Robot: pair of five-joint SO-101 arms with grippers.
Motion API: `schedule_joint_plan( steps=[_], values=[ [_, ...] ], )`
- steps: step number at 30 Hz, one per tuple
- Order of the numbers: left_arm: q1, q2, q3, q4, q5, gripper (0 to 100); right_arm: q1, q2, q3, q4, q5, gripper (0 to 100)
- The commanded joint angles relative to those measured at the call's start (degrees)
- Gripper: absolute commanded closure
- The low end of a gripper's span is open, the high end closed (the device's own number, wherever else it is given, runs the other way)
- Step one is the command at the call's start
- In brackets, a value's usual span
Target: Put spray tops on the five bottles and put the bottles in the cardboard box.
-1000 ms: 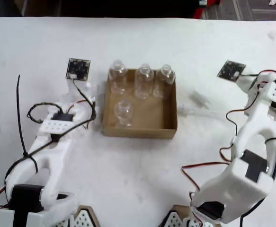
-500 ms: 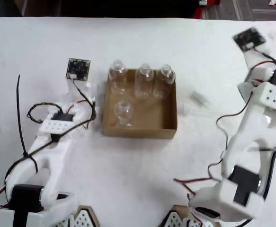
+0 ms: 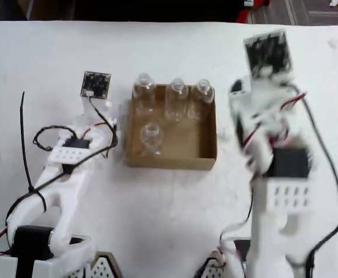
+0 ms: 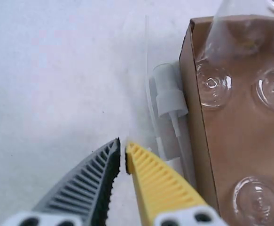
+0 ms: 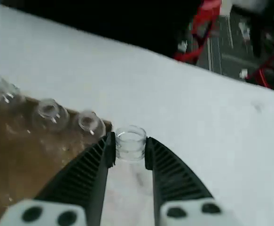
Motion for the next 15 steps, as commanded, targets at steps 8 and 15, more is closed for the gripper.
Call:
schedule_joint_plan(
  steps=[8, 15],
  values=[
    [0.3, -0.2, -0.4, -1.3, -0.7, 98, -12.5, -19.2, 38.4, -39.3, -9.2, 98.2],
    [0.6, -0.2, -0.5, -1.3, -0.7, 98, -12.7, -22.0, 55.9, -56.7, -11.8, 98.2]
  ],
)
